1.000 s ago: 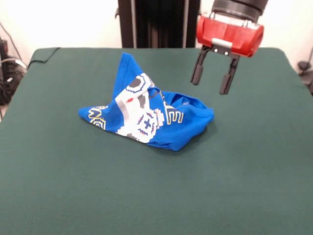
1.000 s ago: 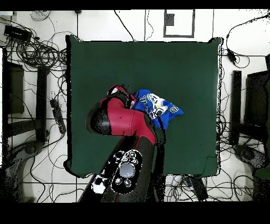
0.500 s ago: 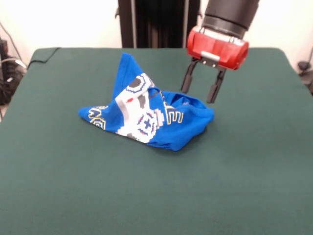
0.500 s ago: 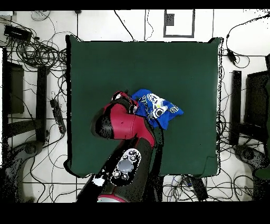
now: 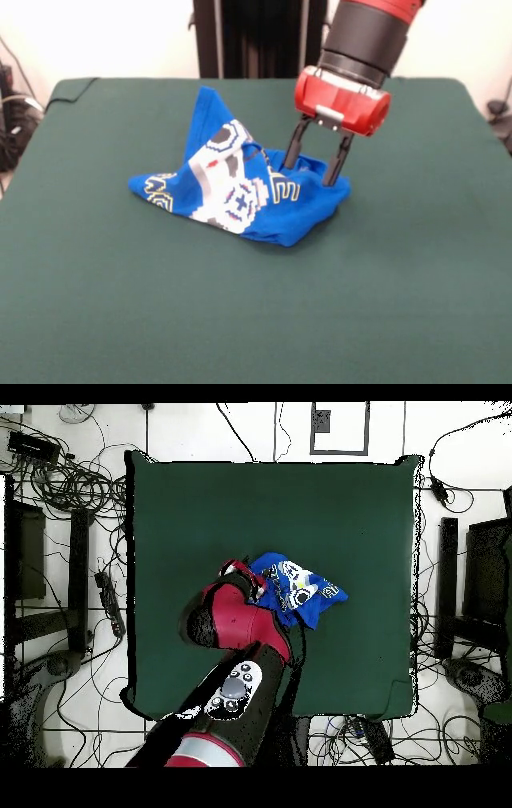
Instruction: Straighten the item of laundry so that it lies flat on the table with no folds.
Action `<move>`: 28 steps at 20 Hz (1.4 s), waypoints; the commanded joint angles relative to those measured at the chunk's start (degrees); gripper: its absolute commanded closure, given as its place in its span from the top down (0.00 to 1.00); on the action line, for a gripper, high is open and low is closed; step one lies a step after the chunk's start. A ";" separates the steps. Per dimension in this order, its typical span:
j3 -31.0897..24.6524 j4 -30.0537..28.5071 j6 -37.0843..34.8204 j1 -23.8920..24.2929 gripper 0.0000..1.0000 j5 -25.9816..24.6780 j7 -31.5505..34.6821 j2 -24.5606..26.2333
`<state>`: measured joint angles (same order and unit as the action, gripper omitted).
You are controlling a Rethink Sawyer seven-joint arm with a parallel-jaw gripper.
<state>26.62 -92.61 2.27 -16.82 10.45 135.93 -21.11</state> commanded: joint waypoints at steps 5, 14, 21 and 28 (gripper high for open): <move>-8.39 -6.24 -2.24 2.10 1.00 1.49 9.30 -1.39; -12.45 -10.09 -6.71 4.11 1.00 1.40 8.41 -4.29; -10.11 -11.90 -6.53 -0.86 1.00 5.39 12.21 -3.87; -6.60 -11.19 -5.69 -6.64 1.00 12.31 15.07 -0.69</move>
<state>24.54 -100.70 2.27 -19.88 16.70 135.93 -26.64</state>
